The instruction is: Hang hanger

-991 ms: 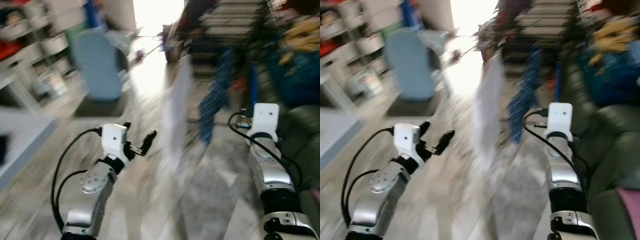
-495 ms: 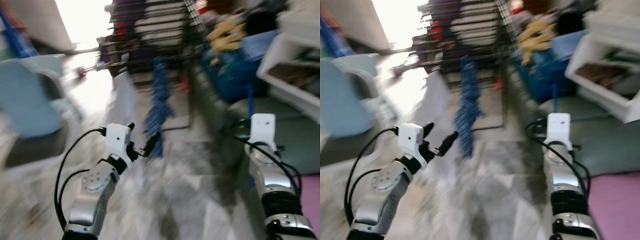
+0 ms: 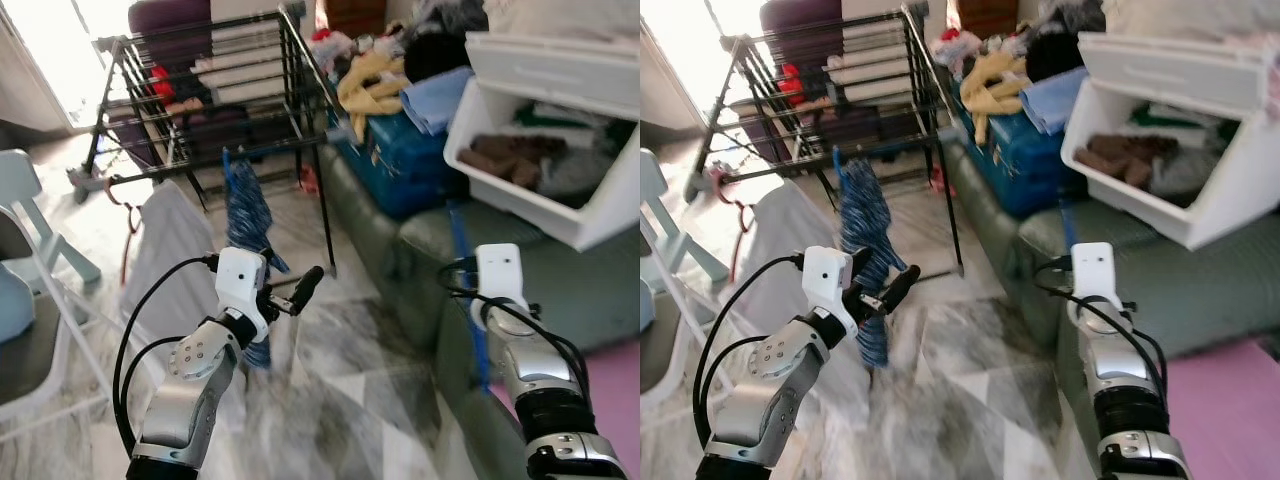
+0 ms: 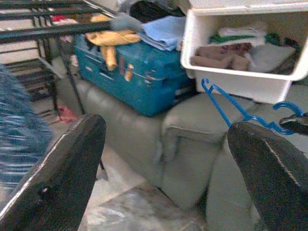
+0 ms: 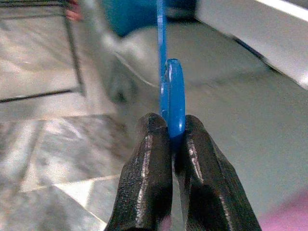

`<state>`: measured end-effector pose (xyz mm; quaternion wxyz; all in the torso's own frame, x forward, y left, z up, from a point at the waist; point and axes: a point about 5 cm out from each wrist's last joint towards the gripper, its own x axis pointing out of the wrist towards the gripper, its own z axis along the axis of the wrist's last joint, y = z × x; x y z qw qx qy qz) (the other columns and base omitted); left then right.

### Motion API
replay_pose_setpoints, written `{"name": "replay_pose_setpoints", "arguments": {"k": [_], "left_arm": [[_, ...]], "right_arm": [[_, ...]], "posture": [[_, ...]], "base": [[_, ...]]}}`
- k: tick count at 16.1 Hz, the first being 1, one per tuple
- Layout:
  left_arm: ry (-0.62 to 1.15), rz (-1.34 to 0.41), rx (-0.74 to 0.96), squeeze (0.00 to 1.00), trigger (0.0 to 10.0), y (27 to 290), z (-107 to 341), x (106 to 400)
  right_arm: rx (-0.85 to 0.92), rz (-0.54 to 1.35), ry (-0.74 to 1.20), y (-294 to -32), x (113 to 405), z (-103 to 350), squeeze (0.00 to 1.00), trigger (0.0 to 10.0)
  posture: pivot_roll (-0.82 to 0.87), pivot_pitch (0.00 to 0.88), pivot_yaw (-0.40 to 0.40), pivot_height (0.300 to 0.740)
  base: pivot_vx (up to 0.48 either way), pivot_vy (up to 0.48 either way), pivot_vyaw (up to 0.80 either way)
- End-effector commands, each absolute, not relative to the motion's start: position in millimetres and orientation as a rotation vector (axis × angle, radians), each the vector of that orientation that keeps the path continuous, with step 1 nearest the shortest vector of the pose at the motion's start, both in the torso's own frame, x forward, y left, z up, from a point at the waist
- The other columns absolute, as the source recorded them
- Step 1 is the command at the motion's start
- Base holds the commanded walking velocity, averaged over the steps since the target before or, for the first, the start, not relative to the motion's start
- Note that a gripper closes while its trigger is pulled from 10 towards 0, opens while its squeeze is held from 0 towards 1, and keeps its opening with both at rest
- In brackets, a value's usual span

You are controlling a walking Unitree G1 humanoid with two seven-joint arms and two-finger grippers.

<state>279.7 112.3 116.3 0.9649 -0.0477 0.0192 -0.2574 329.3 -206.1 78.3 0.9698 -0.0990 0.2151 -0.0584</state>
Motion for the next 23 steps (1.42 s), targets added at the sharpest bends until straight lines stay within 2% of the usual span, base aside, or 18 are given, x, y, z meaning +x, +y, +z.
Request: {"name": "replay_pose_setpoints", "arguments": {"k": [1,6,13,23], "left_arm": [[0.056,-0.488,-0.078,0.0,10.0,124,115,282],[0.052,-0.507,-0.065,0.0,10.0,122,115,280],[0.078,-0.531,-0.047,0.0,10.0,120,112,277],[0.087,-0.557,-0.049,0.0,10.0,119,111,275]], "right_arm": [[-0.197,-0.058,0.414,-190,334,83,0.0,10.0],[-0.195,-0.023,0.409,-184,334,82,0.0,10.0],[-0.243,-0.001,0.376,-181,335,85,0.0,10.0],[-0.255,0.012,0.351,-177,337,87,0.0,10.0]], "posture": [[-0.09,0.0,0.072,0.74],[-0.09,0.0,0.075,0.74],[-0.09,0.0,0.079,0.74],[-0.09,0.0,0.079,0.74]], "base": [[0.326,0.352,0.0],[0.0,0.431,0.0],[0.33,0.341,0.0],[0.447,0.0,0.0]]}}
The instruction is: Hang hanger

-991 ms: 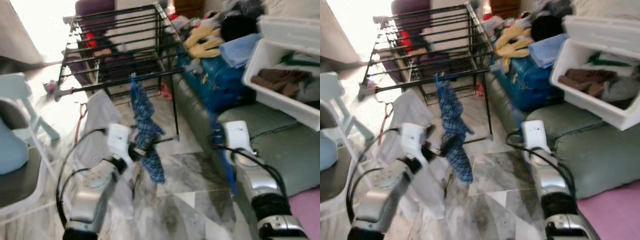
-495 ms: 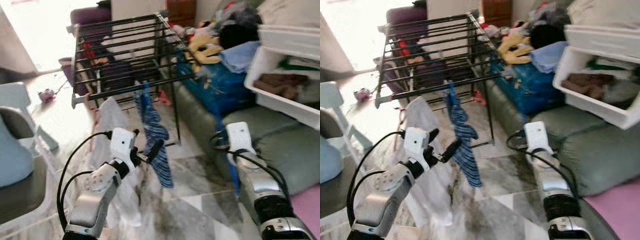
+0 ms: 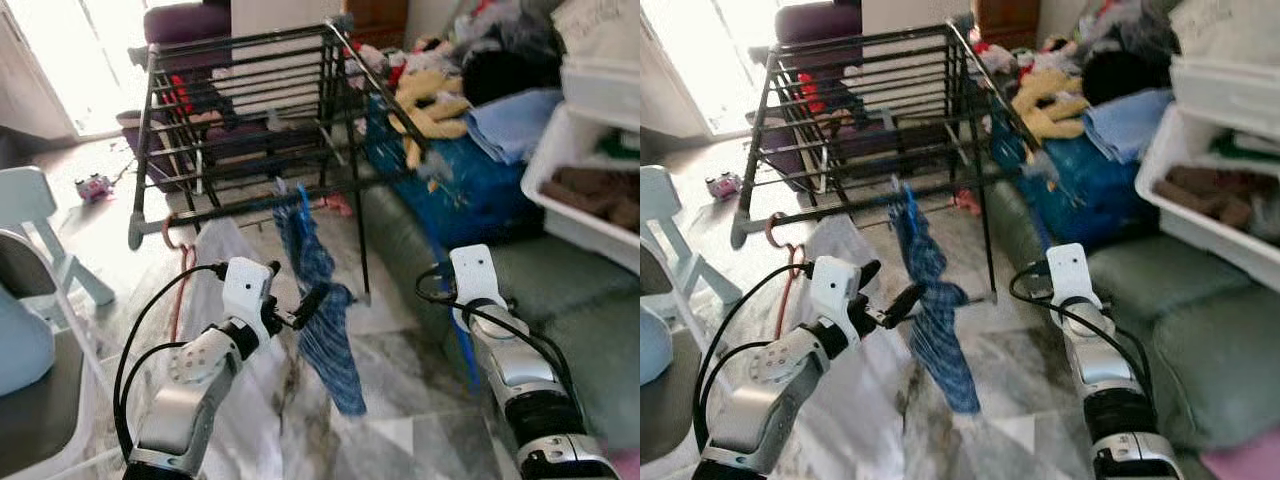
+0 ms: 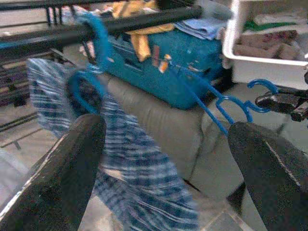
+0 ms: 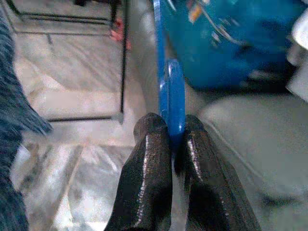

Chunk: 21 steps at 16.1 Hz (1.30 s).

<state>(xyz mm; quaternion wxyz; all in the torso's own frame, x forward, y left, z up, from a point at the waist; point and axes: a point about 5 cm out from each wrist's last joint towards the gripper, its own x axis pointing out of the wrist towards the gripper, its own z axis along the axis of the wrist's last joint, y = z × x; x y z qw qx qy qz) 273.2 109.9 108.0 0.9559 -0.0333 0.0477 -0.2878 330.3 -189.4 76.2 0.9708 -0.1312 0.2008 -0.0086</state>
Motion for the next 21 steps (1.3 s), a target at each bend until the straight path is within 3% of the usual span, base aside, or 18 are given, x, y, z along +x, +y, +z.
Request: {"name": "replay_pose_setpoints", "arguments": {"k": [1,7,13,21], "left_arm": [[0.099,-0.558,-0.055,0.0,10.0,118,110,275],[0.099,-0.57,-0.058,0.0,10.0,115,111,273],[0.109,-0.586,-0.071,0.0,10.0,112,111,271],[0.13,-0.628,-0.067,0.0,10.0,110,110,270]], "right_arm": [[-0.252,0.018,0.352,-177,337,87,0.0,10.0],[-0.281,0.067,0.378,-170,334,82,0.0,10.0],[-0.314,0.128,0.377,-161,323,83,0.0,10.0],[-0.252,0.225,0.274,-134,313,128,0.0,10.0]], "posture": [[-0.09,0.0,0.079,0.74],[-0.08,0.0,0.078,0.74],[-0.09,0.0,0.085,0.74],[-0.1,0.0,0.099,0.74]], "base": [[0.45,0.0,0.0],[0.363,0.313,0.0],[0.0,0.0,0.0],[0.0,0.0,0.0]]}}
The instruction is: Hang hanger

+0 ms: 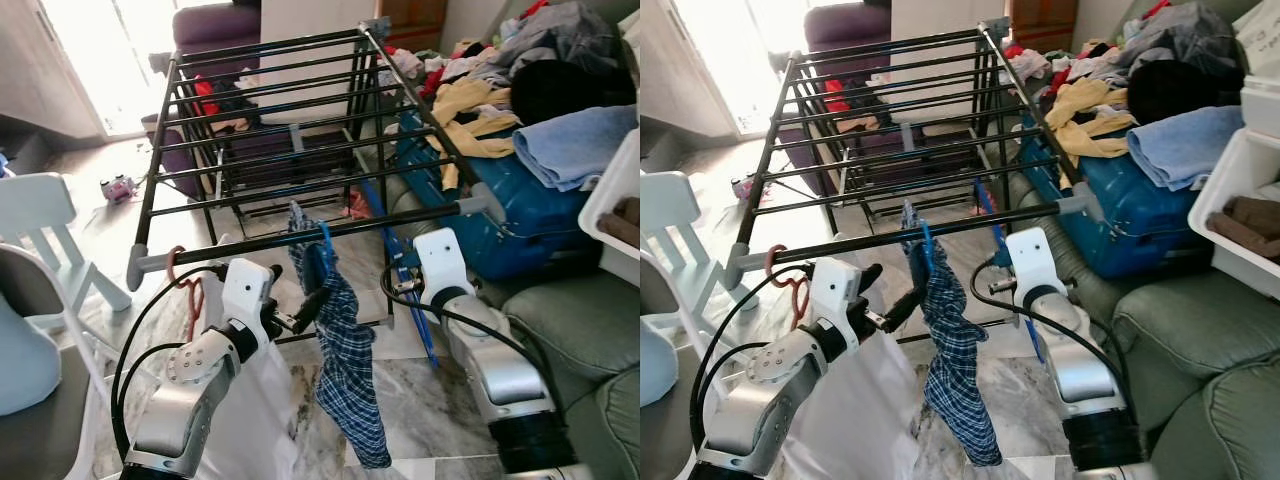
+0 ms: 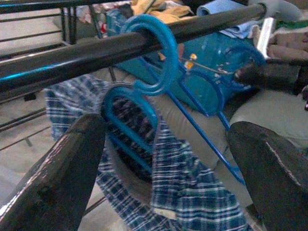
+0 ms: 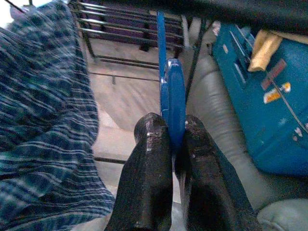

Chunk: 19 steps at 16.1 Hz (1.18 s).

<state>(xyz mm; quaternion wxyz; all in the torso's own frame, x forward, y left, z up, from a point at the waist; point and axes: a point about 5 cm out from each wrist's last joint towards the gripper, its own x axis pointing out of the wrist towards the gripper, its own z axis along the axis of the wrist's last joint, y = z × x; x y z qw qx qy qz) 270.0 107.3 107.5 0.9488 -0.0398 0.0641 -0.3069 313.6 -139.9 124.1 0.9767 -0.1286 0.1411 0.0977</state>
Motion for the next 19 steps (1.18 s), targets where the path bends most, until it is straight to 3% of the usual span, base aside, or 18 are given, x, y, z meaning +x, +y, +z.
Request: {"name": "replay_pose_setpoints", "arguments": {"k": [1,6,14,19], "left_arm": [[0.132,-0.632,-0.066,0.0,10.0,109,109,270],[0.143,-0.645,-0.059,0.0,10.0,108,108,270],[0.165,-0.655,-0.048,0.0,10.0,105,104,269],[0.181,-0.657,-0.041,0.0,10.0,105,101,267]], "right_arm": [[-0.255,0.227,0.268,-135,312,131,0.0,10.0],[-0.228,0.19,0.235,-151,320,151,0.0,10.0],[-0.227,0.154,0.121,-180,359,197,0.0,10.0],[-0.237,0.183,0.205,-183,327,156,0.0,10.0]], "posture": [[-0.1,0.0,0.099,0.74],[-0.11,0.0,0.103,0.74],[-0.1,0.0,0.099,0.74],[-0.11,0.0,0.103,0.74]], "base": [[0.0,0.0,0.0],[0.0,0.0,0.0],[0.0,0.0,0.0],[0.0,0.0,0.0]]}}
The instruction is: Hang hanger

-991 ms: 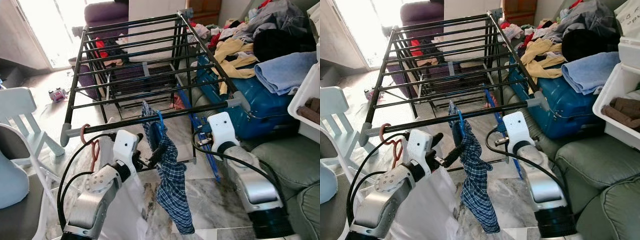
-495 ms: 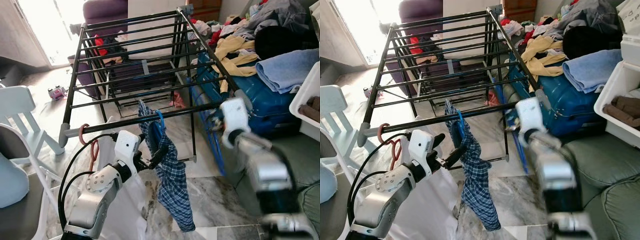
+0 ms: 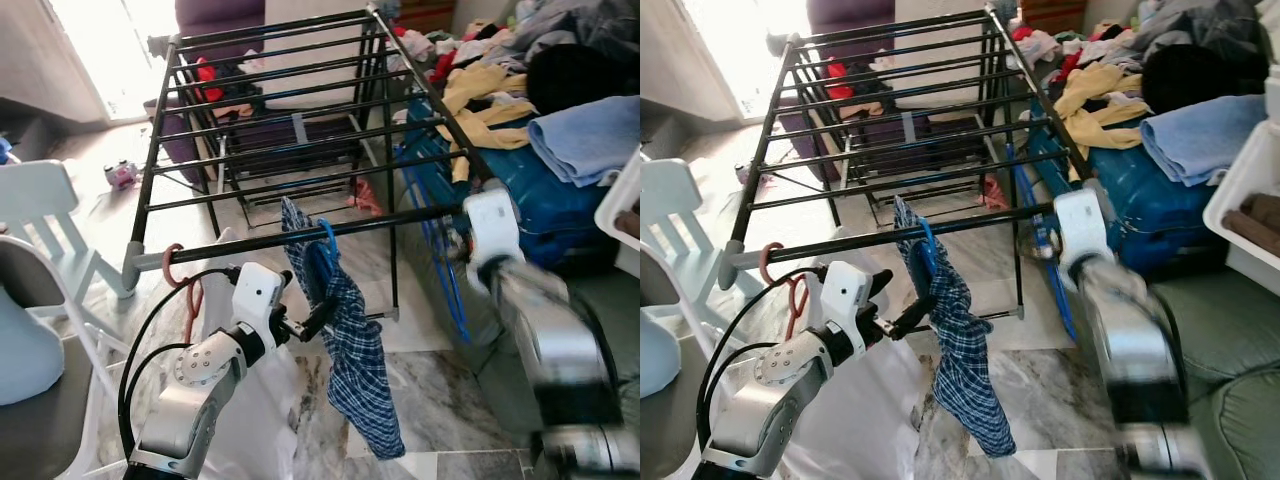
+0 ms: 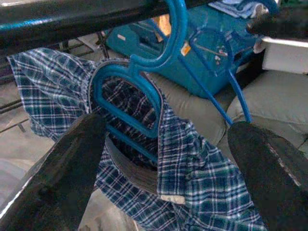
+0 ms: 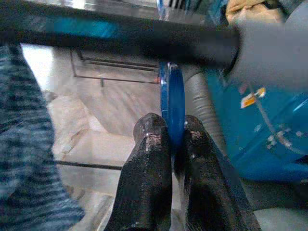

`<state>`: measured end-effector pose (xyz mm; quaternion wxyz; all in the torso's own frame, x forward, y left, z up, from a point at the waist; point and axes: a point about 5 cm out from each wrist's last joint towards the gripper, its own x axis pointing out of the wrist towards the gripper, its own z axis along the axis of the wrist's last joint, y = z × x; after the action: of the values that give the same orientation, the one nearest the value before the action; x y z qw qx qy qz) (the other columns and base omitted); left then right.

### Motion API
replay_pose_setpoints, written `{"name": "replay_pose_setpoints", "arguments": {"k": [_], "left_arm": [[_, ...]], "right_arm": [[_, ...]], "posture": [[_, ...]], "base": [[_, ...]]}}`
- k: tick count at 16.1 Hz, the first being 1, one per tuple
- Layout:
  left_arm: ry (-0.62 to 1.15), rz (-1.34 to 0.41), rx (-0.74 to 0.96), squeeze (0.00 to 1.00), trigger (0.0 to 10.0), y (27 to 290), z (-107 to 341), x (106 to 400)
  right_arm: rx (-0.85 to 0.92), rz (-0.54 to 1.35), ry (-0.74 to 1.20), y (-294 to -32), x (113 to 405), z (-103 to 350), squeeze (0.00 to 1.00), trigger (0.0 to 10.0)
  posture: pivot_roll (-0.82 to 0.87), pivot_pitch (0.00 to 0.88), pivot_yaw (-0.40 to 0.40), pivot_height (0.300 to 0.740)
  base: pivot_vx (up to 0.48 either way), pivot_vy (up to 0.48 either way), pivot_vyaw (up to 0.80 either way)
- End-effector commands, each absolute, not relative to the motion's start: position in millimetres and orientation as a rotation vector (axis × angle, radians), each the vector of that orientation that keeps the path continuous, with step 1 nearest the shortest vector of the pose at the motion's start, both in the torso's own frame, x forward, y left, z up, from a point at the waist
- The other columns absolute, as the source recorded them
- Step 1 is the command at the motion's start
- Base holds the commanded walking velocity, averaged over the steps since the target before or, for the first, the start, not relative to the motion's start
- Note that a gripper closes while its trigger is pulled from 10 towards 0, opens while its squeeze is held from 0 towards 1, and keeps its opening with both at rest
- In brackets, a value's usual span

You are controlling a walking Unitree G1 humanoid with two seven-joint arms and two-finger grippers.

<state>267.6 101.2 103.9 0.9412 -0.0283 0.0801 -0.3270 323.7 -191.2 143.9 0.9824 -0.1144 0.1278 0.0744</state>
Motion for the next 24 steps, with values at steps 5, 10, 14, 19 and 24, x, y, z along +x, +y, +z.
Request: {"name": "replay_pose_setpoints", "arguments": {"k": [5,10,14,19,24], "left_arm": [[0.187,-0.681,-0.035,0.0,10.0,101,101,271],[0.185,-0.69,-0.038,0.0,10.0,97,101,274],[0.182,-0.675,-0.04,0.0,10.0,98,101,274],[0.182,-0.672,-0.032,0.0,10.0,97,100,274],[0.183,-0.663,-0.024,0.0,10.0,98,100,275]], "right_arm": [[-0.154,0.167,0.143,-177,297,153,0.0,10.0],[-0.178,0.225,-0.033,-172,305,196,0.0,10.0],[-0.185,0.198,-0.06,-177,321,212,0.0,10.0],[-0.163,0.18,-0.023,-174,354,217,0.0,10.0],[-0.118,0.237,0.079,-152,380,197,0.0,10.0]], "posture": [[-0.14,0.0,0.13,0.74],[-0.16,0.0,0.124,0.74],[-0.15,0.0,0.111,0.74],[-0.15,0.0,0.11,0.74],[-0.13,0.0,0.096,0.74]], "base": [[0.0,0.0,0.0],[0.0,0.0,0.0],[0.0,0.0,0.0],[0.0,0.0,0.0],[0.0,0.0,0.0]]}}
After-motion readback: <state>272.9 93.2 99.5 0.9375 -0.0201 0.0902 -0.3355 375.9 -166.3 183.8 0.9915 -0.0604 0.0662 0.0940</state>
